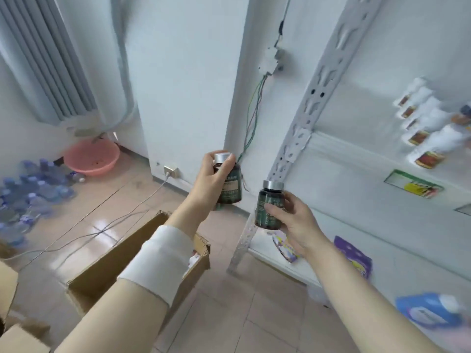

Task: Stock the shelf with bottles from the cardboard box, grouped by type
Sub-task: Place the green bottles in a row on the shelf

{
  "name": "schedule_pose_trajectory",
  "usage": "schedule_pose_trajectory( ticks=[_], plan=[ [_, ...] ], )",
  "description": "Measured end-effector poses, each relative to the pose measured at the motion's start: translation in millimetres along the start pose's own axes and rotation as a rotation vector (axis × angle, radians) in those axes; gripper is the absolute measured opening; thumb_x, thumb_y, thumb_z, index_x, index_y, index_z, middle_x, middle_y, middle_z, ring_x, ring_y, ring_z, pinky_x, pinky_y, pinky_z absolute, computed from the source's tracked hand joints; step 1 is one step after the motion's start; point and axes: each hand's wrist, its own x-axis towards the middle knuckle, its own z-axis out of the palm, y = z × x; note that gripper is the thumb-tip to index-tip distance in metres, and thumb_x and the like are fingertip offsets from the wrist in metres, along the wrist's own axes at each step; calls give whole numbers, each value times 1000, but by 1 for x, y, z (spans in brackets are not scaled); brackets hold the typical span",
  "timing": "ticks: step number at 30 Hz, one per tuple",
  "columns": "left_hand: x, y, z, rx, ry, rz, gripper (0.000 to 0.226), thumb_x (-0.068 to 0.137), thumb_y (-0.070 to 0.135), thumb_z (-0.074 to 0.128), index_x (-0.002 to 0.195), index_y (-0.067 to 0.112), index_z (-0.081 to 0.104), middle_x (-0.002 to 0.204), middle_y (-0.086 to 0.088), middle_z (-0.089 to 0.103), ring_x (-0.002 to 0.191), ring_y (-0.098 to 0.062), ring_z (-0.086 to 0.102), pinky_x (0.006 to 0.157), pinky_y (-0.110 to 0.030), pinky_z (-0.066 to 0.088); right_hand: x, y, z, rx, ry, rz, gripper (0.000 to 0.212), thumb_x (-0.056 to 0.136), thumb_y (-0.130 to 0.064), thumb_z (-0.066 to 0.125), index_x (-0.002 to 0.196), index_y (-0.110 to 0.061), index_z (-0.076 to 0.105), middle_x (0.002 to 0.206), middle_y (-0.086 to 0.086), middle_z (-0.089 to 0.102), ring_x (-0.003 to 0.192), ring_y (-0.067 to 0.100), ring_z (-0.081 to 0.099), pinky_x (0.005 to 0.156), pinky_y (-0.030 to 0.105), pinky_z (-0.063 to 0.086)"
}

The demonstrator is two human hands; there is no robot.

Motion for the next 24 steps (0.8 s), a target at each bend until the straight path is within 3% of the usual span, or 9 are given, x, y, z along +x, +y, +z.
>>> schedule_pose_trajectory(
  ticks=[2,5,9,16,21,24],
  plan=[
    [-7,23,49,-11,-79,56,10,94,32,50,100,24,51,97,-3,64,84,-15,65,72,-31,57,-24,-26,-40,55,49,-75,31,80,7,61,108,-6,57,89,4,68,84,21,64,80,45,55],
    [-26,51,130,-43,-203,117,13,94,32,50,97,22,56,94,-2,65,85,-17,65,77,-35,56,-66,-57,-107,95,120,-164,28,80,5,60,98,-17,58,75,-3,71,70,11,67,63,33,57],
    [-65,67,247,-52,-354,173,27,92,36,51,106,14,56,96,-4,66,88,-18,65,79,-37,55,-133,-81,-208,86,221,-252,29,77,-1,65,100,-20,59,77,-4,72,74,13,67,72,36,56],
    [-151,73,453,-14,-537,224,16,92,37,53,92,22,55,95,-4,67,91,-19,66,79,-35,57,-254,-107,-385,64,358,-386,39,57,-25,72,94,-15,66,86,-5,73,85,12,66,88,35,51],
    [-196,78,582,77,-631,255,25,90,46,53,94,21,53,90,0,62,83,-15,62,79,-33,51,-312,-126,-490,104,481,-450,30,70,-17,70,99,-19,62,90,-4,70,81,9,66,82,37,53],
    [-211,76,649,83,-697,253,37,91,43,52,109,11,54,97,-6,64,88,-19,64,88,-40,52,-331,-132,-548,139,549,-468,22,80,-13,65,101,-20,61,92,0,68,81,11,67,74,34,57]
  ],
)
